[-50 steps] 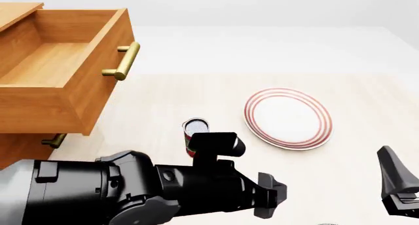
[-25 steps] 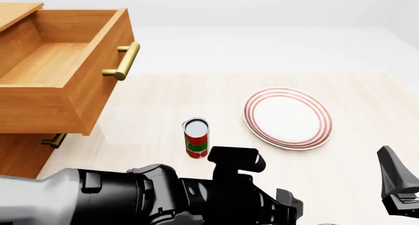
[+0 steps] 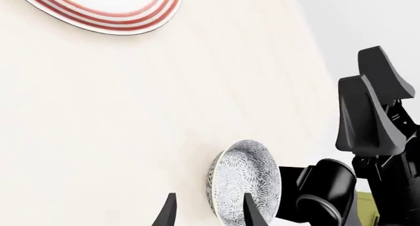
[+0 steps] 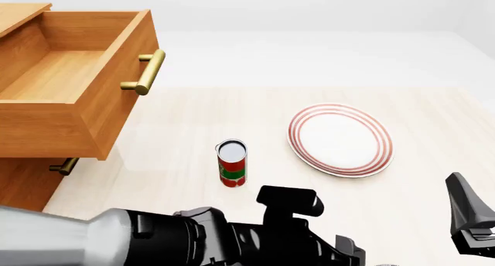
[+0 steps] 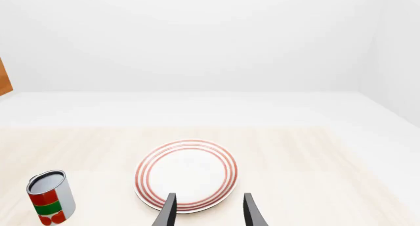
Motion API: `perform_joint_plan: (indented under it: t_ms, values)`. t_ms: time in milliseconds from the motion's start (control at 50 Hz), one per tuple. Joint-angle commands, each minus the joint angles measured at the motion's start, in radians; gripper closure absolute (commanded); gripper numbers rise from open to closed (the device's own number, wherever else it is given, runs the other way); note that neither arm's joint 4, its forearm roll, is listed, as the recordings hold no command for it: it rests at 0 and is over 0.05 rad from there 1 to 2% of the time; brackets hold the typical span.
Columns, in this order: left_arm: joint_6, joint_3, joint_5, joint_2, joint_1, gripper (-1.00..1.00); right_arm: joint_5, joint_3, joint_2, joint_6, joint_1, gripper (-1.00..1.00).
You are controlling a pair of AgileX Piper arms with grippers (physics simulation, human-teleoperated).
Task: Put the bowl in the top drawer of the cabinet.
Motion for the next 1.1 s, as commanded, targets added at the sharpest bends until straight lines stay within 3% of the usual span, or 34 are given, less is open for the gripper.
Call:
perform_joint_plan:
  t_ms: [20,1100]
  values:
    - [-0.017,-0.011,-0.020,0.042,-0.011,-1.00,0.000,0.000,0.000,0.000,0.000,-1.00]
    - [-0.085,-0.053,-0.099,0.197,-0.078,-1.00,0.000,0.000,0.000,0.000,0.000,-1.00]
